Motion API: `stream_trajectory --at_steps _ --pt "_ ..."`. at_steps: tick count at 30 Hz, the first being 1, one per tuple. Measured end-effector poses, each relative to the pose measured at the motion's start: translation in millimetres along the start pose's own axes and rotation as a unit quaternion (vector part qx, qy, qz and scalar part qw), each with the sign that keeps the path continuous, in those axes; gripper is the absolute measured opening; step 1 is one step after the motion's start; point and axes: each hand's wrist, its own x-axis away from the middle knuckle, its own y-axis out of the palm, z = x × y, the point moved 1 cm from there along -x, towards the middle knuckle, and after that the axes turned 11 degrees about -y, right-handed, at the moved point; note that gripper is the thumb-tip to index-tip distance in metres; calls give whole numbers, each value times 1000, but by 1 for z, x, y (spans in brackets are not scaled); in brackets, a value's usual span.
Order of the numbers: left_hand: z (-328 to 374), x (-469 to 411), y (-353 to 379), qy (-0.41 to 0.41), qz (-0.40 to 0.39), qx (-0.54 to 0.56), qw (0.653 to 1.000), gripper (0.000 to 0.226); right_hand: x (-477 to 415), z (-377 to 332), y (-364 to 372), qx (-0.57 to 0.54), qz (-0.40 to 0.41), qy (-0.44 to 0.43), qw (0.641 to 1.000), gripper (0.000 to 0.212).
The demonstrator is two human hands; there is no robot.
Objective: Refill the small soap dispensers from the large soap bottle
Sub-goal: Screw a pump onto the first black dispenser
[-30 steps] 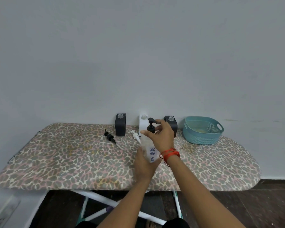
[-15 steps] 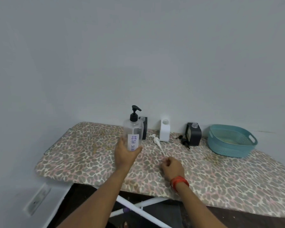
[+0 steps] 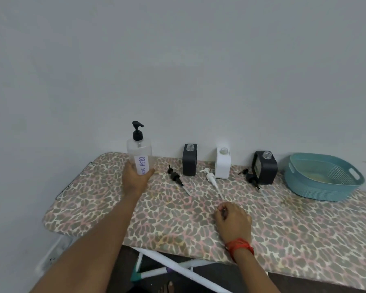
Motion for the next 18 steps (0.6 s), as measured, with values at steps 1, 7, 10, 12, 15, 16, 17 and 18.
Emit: stream_trajectory --at_steps 1,7,10,12,15,16,17,18 --pt "-3 -3 1 -1 -1 0 1000 71 0 0 0 2 -1 2 1000 7" --pt "-13 -5 7 -11 0 15 1000 79 -1 -1 1 16 2 4 1000 8" --pt "-14 -7 7 -18 -8 18 1000 81 -1 -1 1 17 5 2 1000 9" --pt "-13 -6 4 -25 -22 16 999 83 -1 -1 1 12 3 2 1000 9" --pt "-14 8 -4 -37 -1 12 999 87 0 -2 -1 5 2 1 1000 9" --pt "-14 18 -7 -39 28 17 999 86 0 -3 -1 3 3 0 1000 10" --pt "-15 30 -9 -36 61 26 997 81 0 -4 -2 1 3 1 1000 11" --pt "-16 43 -10 -23 90 35 995 75 0 -4 -3 -4 5 1 1000 14"
